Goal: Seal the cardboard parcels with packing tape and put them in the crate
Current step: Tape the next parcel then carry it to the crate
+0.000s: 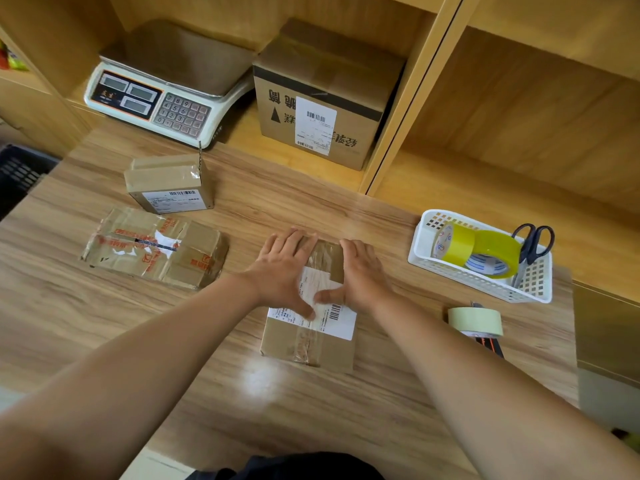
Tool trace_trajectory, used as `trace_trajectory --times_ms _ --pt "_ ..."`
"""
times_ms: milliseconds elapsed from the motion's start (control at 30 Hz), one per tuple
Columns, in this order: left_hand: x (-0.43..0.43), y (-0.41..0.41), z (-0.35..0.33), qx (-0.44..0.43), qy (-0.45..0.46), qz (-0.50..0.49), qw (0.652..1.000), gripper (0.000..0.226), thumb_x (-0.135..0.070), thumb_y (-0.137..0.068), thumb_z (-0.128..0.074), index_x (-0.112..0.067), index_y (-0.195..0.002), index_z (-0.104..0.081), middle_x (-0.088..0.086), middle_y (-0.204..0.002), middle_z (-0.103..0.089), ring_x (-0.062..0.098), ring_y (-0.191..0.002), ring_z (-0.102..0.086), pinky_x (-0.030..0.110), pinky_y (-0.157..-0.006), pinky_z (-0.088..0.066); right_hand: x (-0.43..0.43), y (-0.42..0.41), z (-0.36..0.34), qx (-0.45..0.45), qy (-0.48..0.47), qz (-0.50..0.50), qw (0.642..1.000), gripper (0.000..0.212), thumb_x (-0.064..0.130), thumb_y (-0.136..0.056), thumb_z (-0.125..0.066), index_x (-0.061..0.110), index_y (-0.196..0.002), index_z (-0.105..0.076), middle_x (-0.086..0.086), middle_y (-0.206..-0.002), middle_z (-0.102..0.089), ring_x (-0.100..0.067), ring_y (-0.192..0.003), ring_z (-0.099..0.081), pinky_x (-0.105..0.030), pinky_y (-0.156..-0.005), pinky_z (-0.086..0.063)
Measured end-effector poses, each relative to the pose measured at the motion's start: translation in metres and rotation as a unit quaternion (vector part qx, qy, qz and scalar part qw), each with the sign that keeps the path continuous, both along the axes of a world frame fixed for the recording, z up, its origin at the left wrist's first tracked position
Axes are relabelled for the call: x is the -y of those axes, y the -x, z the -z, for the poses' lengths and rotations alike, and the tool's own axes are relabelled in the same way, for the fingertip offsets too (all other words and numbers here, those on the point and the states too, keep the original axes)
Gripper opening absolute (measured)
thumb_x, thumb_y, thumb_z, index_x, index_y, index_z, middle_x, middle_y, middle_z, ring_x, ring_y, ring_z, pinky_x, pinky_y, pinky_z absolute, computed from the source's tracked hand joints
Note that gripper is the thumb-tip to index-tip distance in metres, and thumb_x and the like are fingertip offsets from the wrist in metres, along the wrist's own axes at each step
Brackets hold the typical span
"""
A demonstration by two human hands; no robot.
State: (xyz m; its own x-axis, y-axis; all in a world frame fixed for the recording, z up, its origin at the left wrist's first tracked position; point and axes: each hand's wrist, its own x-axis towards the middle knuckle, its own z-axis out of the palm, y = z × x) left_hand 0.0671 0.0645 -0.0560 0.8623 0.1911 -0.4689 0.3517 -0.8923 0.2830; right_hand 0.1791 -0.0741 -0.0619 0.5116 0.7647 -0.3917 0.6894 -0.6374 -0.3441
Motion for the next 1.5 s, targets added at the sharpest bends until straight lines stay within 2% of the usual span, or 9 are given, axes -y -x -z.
trace_trajectory --times_ms 267,433,533,867,1033,1200,1367,1433,1500 --pt "-0.006 -0.014 -0.001 0.049 0.002 -0.041 0.998 0.13 -0.067 -0.052 -0.078 -0.019 -0.151 -0.01 0.001 -0.142 -0.023 0.022 -0.132 -0.018 0.034 -0.112 -0.015 -0.01 -0.011 0.008 0.02 -0.017 0.005 1.0 0.104 0.074 -0.051 -0.073 0.016 -0.13 -0.036 0.001 -0.122 -0.037 -0.018 -0.112 -0.033 -0.034 -0.095 -0.034" --pt "-0.016 -0.024 0.002 0.083 0.058 -0.09 0.991 0.102 -0.061 -0.054 -0.081 -0.031 -0.14 -0.035 -0.008 -0.119 -0.035 0.014 -0.113 -0.027 0.028 -0.097 -0.023 -0.016 -0.02 0.012 0.003 -0.051 0.035 0.998 0.08 0.067 -0.06 -0.073 0.016 -0.114 -0.043 0.003 -0.109 -0.04 -0.017 -0.103 -0.034 -0.032 -0.087 -0.033" --pt "-0.021 -0.029 0.004 0.103 0.103 -0.123 0.982 0.086 -0.054 -0.056 -0.083 -0.032 -0.131 -0.046 -0.008 -0.117 -0.04 0.012 -0.108 -0.029 0.027 -0.091 -0.023 -0.018 -0.024 0.016 -0.003 -0.067 0.044 0.997 0.064 0.065 -0.066 -0.07 0.02 -0.103 -0.041 0.004 -0.105 -0.041 -0.015 -0.096 -0.032 -0.03 -0.079 -0.029" --pt "-0.027 -0.04 0.019 0.125 0.192 -0.221 0.948 0.044 -0.042 -0.056 -0.086 -0.03 -0.09 -0.059 -0.008 -0.097 -0.048 0.014 -0.102 -0.04 0.035 -0.091 -0.035 -0.025 -0.033 0.026 -0.046 -0.112 0.088 0.989 0.038 0.053 -0.083 -0.062 0.022 -0.077 -0.04 0.002 -0.092 -0.053 -0.021 -0.091 -0.044 -0.039 -0.077 -0.039" --pt "-0.025 -0.039 0.027 0.152 0.267 -0.288 0.907 0.025 -0.048 -0.059 -0.08 -0.037 -0.07 -0.061 -0.009 -0.095 -0.054 0.021 -0.105 -0.05 0.048 -0.094 -0.044 -0.028 -0.033 0.034 -0.067 -0.178 0.163 0.968 0.043 0.041 -0.09 -0.06 0.027 -0.06 -0.032 0.011 -0.068 -0.041 -0.022 -0.077 -0.045 -0.031 -0.064 -0.028" --pt "-0.022 -0.038 0.036 0.193 0.267 -0.323 0.887 0.02 -0.05 -0.062 -0.076 -0.037 -0.062 -0.06 -0.009 -0.091 -0.056 0.019 -0.103 -0.049 0.046 -0.096 -0.04 -0.027 -0.029 0.038 -0.057 -0.197 0.165 0.965 0.042 0.044 -0.086 -0.063 0.031 -0.061 -0.032 0.013 -0.07 -0.045 -0.02 -0.075 -0.05 -0.03 -0.063 -0.03" --pt "-0.02 -0.037 0.038 0.211 0.226 -0.309 0.899 0.019 -0.035 -0.076 -0.075 -0.029 -0.067 -0.059 -0.01 -0.086 -0.052 0.016 -0.101 -0.042 0.036 -0.091 -0.033 -0.023 -0.032 0.035 -0.066 -0.164 0.117 0.977 0.033 0.046 -0.084 -0.066 0.026 -0.076 -0.042 0.017 -0.075 -0.042 -0.018 -0.082 -0.048 -0.031 -0.067 -0.031" --pt "-0.019 -0.038 0.037 0.22 0.216 -0.31 0.899 0.018 -0.036 -0.077 -0.074 -0.023 -0.07 -0.062 -0.011 -0.084 -0.052 0.014 -0.097 -0.042 0.034 -0.089 -0.032 -0.018 -0.031 0.03 -0.075 -0.132 0.09 0.984 0.041 0.051 -0.078 -0.07 0.021 -0.091 -0.044 0.017 -0.083 -0.039 -0.016 -0.09 -0.043 -0.032 -0.072 -0.033" --pt "-0.018 -0.038 0.038 0.228 0.208 -0.307 0.9 0.021 -0.036 -0.079 -0.072 -0.024 -0.066 -0.06 -0.012 -0.081 -0.051 0.012 -0.092 -0.041 0.033 -0.086 -0.032 -0.014 -0.03 0.021 -0.071 -0.083 0.048 0.993 0.064 0.06 -0.068 -0.074 0.018 -0.106 -0.045 0.01 -0.099 -0.044 -0.015 -0.098 -0.039 -0.033 -0.081 -0.035"
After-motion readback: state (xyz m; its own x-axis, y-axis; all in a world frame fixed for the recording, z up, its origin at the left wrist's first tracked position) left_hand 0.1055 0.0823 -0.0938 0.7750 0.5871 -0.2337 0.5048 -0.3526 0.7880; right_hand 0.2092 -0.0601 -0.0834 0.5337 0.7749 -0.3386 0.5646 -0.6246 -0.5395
